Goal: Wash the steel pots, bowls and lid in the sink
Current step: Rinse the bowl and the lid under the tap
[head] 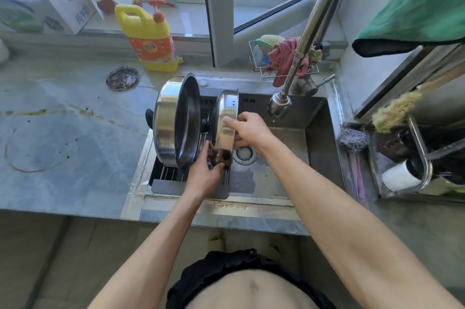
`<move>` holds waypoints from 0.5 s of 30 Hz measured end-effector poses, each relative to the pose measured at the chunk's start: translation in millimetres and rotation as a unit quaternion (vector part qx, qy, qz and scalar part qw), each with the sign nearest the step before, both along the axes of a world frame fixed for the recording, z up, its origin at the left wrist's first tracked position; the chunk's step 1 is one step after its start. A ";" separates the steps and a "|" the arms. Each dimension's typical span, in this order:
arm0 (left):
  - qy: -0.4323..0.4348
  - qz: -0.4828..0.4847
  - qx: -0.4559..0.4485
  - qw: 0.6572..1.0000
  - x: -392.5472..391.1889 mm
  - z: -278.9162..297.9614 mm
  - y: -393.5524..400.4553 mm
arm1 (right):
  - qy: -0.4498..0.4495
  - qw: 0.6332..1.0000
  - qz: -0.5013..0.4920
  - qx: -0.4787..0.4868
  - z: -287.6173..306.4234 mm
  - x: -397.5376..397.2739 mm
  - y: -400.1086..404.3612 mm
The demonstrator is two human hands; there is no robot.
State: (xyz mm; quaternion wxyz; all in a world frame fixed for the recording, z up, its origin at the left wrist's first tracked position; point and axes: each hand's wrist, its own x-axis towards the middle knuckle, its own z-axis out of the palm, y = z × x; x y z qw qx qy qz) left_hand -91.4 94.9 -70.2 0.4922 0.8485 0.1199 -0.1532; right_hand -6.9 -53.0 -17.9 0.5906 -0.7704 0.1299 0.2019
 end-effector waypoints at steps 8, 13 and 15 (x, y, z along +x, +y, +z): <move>-0.065 0.039 -0.047 0.996 6.3 22.1 2.0 | 0.010 1.000 0.025 0.003 -0.4 -4.8 -4.0; -0.090 0.019 -0.034 0.995 11.9 30.8 3.5 | -0.001 0.999 0.054 -0.002 4.4 -7.4 -4.0; -0.089 0.022 -0.021 0.996 14.2 30.7 5.6 | 0.001 0.998 0.058 0.004 6.7 -7.2 -4.6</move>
